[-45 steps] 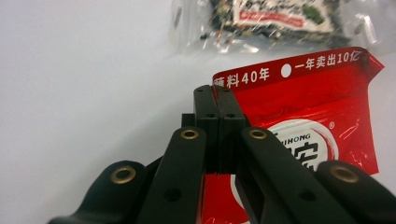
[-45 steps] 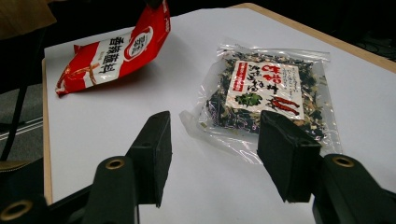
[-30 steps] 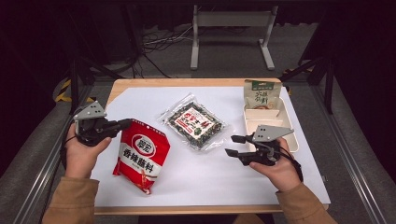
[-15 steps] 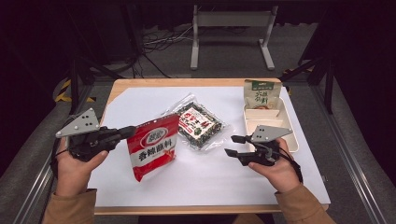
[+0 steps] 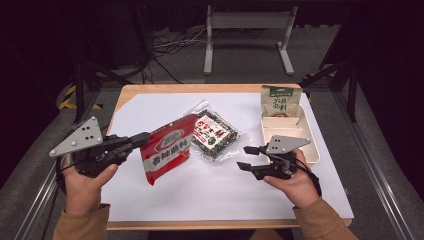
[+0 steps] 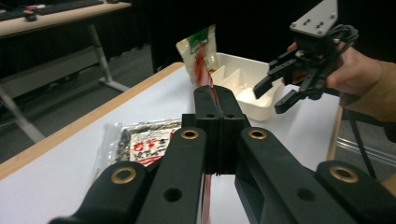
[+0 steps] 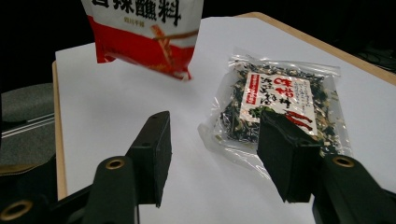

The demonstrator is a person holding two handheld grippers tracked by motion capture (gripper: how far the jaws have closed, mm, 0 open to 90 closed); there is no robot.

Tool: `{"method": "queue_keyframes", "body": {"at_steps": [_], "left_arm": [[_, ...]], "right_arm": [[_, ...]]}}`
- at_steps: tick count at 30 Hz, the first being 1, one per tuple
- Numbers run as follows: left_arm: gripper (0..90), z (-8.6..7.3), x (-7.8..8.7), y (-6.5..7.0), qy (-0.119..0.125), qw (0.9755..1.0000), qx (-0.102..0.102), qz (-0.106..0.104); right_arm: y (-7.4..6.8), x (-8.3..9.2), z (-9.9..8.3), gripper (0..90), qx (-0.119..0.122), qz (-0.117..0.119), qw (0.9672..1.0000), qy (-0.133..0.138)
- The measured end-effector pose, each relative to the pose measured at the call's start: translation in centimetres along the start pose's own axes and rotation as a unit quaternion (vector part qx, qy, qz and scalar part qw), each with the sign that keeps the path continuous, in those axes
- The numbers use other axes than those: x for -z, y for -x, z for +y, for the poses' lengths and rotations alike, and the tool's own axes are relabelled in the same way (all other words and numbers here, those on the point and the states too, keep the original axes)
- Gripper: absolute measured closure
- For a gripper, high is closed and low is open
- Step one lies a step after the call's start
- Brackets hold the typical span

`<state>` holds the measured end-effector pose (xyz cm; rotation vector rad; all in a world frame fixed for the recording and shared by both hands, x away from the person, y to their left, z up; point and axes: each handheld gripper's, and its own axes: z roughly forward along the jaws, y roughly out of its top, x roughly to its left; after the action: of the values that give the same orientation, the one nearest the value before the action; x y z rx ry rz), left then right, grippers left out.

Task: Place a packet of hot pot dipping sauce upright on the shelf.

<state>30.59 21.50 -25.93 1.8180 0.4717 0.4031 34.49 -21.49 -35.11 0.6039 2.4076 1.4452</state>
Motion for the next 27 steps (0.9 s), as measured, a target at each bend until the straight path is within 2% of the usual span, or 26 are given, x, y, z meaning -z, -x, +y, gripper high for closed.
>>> {"method": "queue_keyframes", "body": {"at_steps": [4,8,9,11,16,21,26,27], "left_arm": [[90.0,0.2,-1.1,0.7,-0.004,0.9996,-0.007,-0.027],[90.0,0.4,-2.8,2.0,-0.012,0.9977,-0.021,-0.064],[90.0,0.4,-2.8,2.0,-0.012,0.9977,-0.021,-0.064],[90.0,0.7,-3.7,2.9,-0.013,0.9962,-0.027,-0.081],[90.0,1.1,-4.6,3.8,-0.006,0.9949,-0.04,-0.092],[90.0,1.1,-5.2,4.2,0.013,0.9949,-0.044,-0.09],[90.0,1.0,-5.6,4.4,0.014,0.9943,-0.043,-0.097],[90.0,1.0,-5.8,4.4,0.012,0.994,-0.043,-0.1]], "right_arm": [[-0.5,-0.4,0.2,42.8,0.001,0.023,0.9997,0.004],[-1.5,-1.2,0.3,41.4,0.007,0.055,0.9984,0.01],[-1.5,-1.2,0.3,41.4,0.007,0.055,0.9984,0.01],[-2.1,-1.6,0.3,40.6,0.015,0.065,0.9977,0.01],[-2.4,-1.9,0.3,40.5,0.015,0.074,0.997,0.016],[-2.0,-2.4,-0.2,40.6,0.009,0.076,0.9968,0.02],[-1.6,-3.0,-0.8,41.9,-0.001,0.086,0.9961,0.018],[-1.7,-3.3,-1.0,50.8,0.002,0.099,0.995,0.017]]}}
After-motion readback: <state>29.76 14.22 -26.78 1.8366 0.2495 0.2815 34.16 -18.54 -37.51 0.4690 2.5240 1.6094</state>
